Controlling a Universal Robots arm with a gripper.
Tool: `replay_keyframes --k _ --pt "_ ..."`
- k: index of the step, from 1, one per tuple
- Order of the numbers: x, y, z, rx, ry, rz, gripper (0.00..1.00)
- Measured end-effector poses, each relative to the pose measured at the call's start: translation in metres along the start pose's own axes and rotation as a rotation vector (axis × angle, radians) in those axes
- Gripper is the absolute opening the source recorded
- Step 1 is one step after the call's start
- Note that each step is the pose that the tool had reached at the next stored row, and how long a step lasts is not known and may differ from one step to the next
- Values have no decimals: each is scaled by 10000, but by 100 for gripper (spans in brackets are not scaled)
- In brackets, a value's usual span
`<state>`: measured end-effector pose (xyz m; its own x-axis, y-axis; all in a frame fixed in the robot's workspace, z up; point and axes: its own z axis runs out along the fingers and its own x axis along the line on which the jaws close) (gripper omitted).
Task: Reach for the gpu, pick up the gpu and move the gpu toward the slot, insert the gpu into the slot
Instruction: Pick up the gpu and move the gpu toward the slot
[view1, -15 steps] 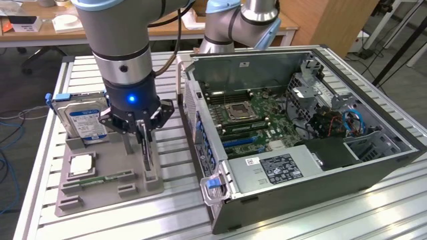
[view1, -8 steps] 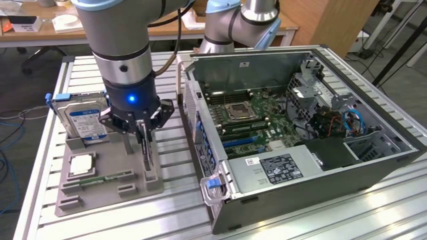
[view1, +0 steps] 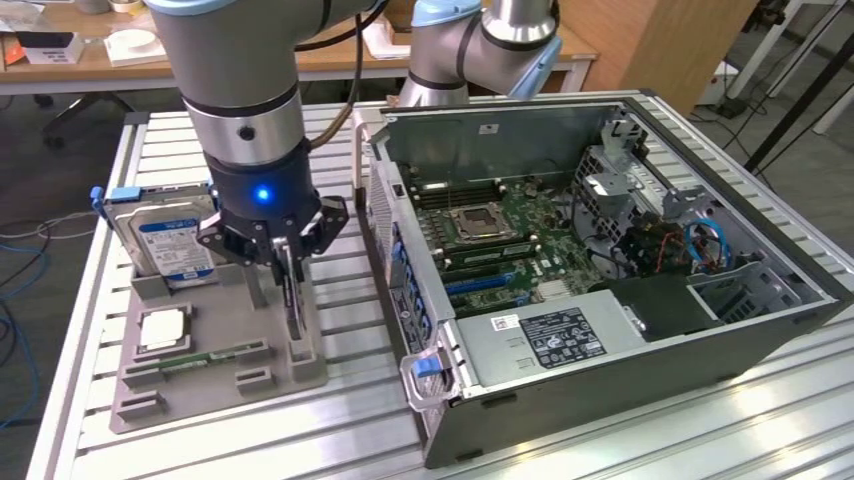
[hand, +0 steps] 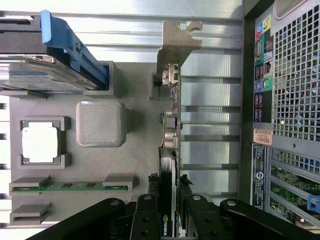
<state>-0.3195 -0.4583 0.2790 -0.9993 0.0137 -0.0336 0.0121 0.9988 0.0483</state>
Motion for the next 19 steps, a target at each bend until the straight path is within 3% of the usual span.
replay_keyframes --k 19 --pt "-4 5 -110 0 1 0 26"
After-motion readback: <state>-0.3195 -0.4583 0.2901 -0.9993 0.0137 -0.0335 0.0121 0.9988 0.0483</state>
